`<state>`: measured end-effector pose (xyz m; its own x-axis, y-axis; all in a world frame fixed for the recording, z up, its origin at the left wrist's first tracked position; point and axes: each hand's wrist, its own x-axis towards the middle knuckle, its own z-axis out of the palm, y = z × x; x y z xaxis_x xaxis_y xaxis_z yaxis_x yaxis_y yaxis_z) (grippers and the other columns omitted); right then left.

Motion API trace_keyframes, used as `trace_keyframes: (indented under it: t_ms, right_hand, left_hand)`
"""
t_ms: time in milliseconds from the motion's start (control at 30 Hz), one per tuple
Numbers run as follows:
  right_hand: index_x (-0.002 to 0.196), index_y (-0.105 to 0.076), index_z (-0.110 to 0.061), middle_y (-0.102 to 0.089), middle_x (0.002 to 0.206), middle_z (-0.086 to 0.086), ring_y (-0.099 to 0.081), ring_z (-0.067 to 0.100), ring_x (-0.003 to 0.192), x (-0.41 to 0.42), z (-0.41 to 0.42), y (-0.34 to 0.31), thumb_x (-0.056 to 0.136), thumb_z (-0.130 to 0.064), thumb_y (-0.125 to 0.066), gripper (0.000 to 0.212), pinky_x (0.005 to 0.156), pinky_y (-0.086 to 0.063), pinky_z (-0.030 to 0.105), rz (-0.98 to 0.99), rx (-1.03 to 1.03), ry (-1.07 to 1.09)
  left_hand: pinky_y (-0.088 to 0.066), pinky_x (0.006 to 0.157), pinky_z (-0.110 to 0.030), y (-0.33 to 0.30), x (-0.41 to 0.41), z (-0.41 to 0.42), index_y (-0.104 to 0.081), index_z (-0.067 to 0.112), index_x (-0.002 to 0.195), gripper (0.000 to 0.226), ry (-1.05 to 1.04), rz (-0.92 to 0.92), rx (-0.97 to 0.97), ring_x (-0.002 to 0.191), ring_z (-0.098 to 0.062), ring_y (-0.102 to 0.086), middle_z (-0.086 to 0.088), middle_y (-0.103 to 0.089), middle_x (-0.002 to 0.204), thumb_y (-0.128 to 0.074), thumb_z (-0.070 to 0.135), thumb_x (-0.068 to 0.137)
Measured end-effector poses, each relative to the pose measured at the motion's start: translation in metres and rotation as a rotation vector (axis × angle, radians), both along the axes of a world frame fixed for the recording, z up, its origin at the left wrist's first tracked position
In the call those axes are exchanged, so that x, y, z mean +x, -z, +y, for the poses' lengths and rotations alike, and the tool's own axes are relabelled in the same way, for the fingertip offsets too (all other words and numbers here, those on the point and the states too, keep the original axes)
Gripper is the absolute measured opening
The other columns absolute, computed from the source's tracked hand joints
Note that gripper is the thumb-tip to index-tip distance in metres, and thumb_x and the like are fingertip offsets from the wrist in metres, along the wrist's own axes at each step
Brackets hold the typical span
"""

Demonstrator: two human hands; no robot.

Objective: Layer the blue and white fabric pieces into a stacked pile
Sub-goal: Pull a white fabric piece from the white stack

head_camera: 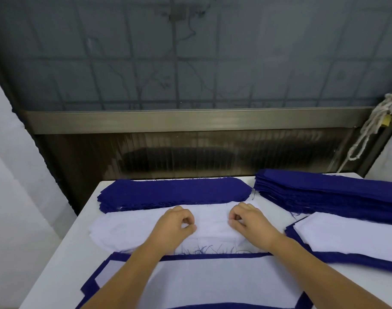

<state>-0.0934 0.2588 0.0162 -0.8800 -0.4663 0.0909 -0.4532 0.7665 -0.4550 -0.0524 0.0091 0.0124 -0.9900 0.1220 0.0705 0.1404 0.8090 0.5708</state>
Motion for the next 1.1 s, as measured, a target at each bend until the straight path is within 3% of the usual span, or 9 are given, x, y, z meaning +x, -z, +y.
trace_keyframes:
  t_ms: [267,400,567,700,767,900,933,1000,1100]
  right_hand:
    - [0.094,-0.06,-0.012,-0.059,0.095,-0.003,-0.053,0.013,0.092,-0.02,-0.005,-0.002,0.1,-0.026,-0.045,0.021,0.085,-0.044,0.022,-0.119,0.025,0.037]
    - [0.107,-0.061,-0.012,-0.061,0.106,0.0,-0.055,0.015,0.1,-0.027,-0.006,-0.003,0.102,-0.029,-0.043,0.026,0.092,-0.044,0.024,-0.189,0.045,0.078]
    - [0.1,-0.062,-0.008,-0.061,0.102,0.005,-0.056,0.017,0.095,-0.025,-0.007,-0.002,0.103,-0.033,-0.041,0.032,0.087,-0.045,0.026,-0.218,-0.006,0.117]
    - [0.086,-0.054,-0.027,-0.056,0.093,-0.007,-0.055,0.012,0.089,-0.018,-0.008,-0.005,0.094,-0.053,-0.047,0.028,0.076,-0.043,0.023,-0.265,-0.051,0.105]
    - [0.099,-0.051,-0.033,-0.054,0.102,-0.015,-0.051,0.007,0.095,-0.013,-0.011,-0.006,0.086,-0.063,-0.052,0.032,0.078,-0.041,0.022,-0.172,0.062,0.066]
    - [0.106,-0.051,-0.032,-0.051,0.103,-0.017,-0.048,0.007,0.096,-0.01,-0.011,0.001,0.092,-0.039,-0.054,0.016,0.085,-0.042,0.02,0.0,0.078,0.037]
    - [0.096,-0.049,-0.033,-0.052,0.096,-0.016,-0.049,0.008,0.091,-0.011,-0.009,0.001,0.094,-0.031,-0.052,0.004,0.081,-0.043,0.018,-0.015,0.035,0.035]
    - [0.087,-0.048,-0.032,-0.052,0.09,-0.011,-0.051,0.011,0.085,-0.013,-0.003,0.003,0.096,-0.022,-0.049,0.013,0.073,-0.041,0.014,-0.055,-0.024,0.04]
    - [0.1,-0.055,-0.023,-0.055,0.098,-0.008,-0.054,0.007,0.09,-0.014,0.003,0.005,0.098,-0.023,-0.049,0.007,0.072,-0.039,0.006,-0.096,-0.063,0.048]
  left_hand:
    - [-0.046,0.076,-0.018,0.002,-0.013,0.002,-0.06,0.036,0.087,0.028,-0.014,-0.06,-0.048,0.089,0.001,-0.051,0.017,-0.053,0.093,-0.069,0.059,0.075]
    - [-0.042,0.07,-0.017,0.0,-0.015,0.003,-0.059,0.036,0.084,0.016,0.004,-0.042,-0.101,0.084,-0.001,-0.051,0.016,-0.052,0.089,-0.065,0.05,0.083]
    - [-0.05,0.076,-0.022,-0.001,-0.018,0.002,-0.063,0.032,0.09,0.011,0.004,-0.044,-0.108,0.082,-0.006,-0.056,0.015,-0.055,0.089,-0.053,0.034,0.095]
    - [-0.051,0.075,-0.025,-0.001,-0.021,0.003,-0.059,0.03,0.089,0.013,-0.022,-0.03,-0.135,0.079,-0.006,-0.056,0.014,-0.057,0.086,-0.05,0.032,0.097]
    - [-0.047,0.07,-0.022,0.0,-0.021,0.006,-0.055,0.031,0.091,0.01,-0.031,0.013,-0.176,0.079,-0.007,-0.054,0.015,-0.055,0.086,-0.048,0.033,0.098]
    - [-0.038,0.065,-0.014,0.001,-0.015,0.007,-0.051,0.035,0.094,0.005,-0.027,0.032,-0.176,0.077,-0.006,-0.052,0.017,-0.051,0.086,-0.055,0.032,0.094]
    - [-0.038,0.065,-0.013,0.001,-0.013,0.003,-0.052,0.035,0.094,0.007,-0.027,0.03,-0.177,0.077,-0.005,-0.052,0.017,-0.05,0.086,-0.056,0.029,0.093]
    - [-0.04,0.066,-0.012,0.001,-0.006,-0.01,-0.053,0.033,0.091,0.012,-0.052,0.047,-0.205,0.077,-0.006,-0.052,0.015,-0.049,0.088,-0.054,0.021,0.091]
    - [-0.043,0.068,-0.013,0.001,0.004,-0.041,-0.052,0.032,0.089,0.015,-0.145,0.059,-0.279,0.075,-0.005,-0.049,0.013,-0.049,0.089,-0.052,0.018,0.091]
